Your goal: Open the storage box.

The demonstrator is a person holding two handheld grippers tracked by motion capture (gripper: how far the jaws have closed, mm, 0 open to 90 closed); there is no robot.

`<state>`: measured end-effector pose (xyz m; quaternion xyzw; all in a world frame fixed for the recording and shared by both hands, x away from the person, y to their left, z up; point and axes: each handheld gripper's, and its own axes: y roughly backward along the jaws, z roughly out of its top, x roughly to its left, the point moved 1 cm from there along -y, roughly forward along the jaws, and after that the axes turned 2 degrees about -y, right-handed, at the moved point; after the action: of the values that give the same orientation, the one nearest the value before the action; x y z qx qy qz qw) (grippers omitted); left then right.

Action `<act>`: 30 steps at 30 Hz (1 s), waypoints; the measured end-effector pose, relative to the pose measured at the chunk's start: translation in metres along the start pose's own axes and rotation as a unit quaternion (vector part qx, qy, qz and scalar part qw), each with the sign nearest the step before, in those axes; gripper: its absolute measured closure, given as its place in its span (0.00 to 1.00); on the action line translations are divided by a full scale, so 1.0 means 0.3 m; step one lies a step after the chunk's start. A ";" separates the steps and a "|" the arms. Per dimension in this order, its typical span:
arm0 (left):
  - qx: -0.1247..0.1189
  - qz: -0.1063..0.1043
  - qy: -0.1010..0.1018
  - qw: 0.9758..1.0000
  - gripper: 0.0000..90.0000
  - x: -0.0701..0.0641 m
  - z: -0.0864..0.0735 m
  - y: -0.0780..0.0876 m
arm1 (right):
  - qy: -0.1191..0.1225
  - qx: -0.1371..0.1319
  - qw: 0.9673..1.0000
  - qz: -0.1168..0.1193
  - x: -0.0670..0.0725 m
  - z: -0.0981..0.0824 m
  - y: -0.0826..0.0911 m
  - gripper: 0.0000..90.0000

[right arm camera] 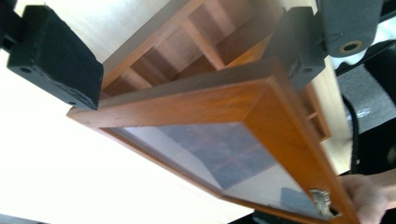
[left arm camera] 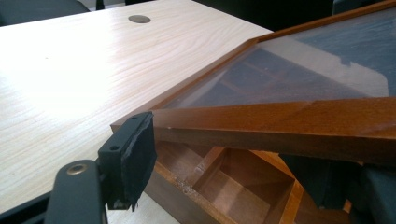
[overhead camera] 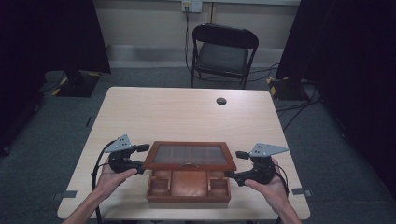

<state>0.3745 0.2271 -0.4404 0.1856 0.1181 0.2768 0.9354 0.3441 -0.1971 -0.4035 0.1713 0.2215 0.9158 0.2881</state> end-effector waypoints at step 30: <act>-0.030 -0.001 0.014 0.999 0.41 0.032 0.091 -0.003 | -0.016 -0.037 0.999 0.020 -0.062 0.131 -0.083 0.27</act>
<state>0.3917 0.2241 -0.4173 0.1538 0.1233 0.2819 0.9390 0.3870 -0.1779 -0.3862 0.1792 0.1790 0.9261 0.2794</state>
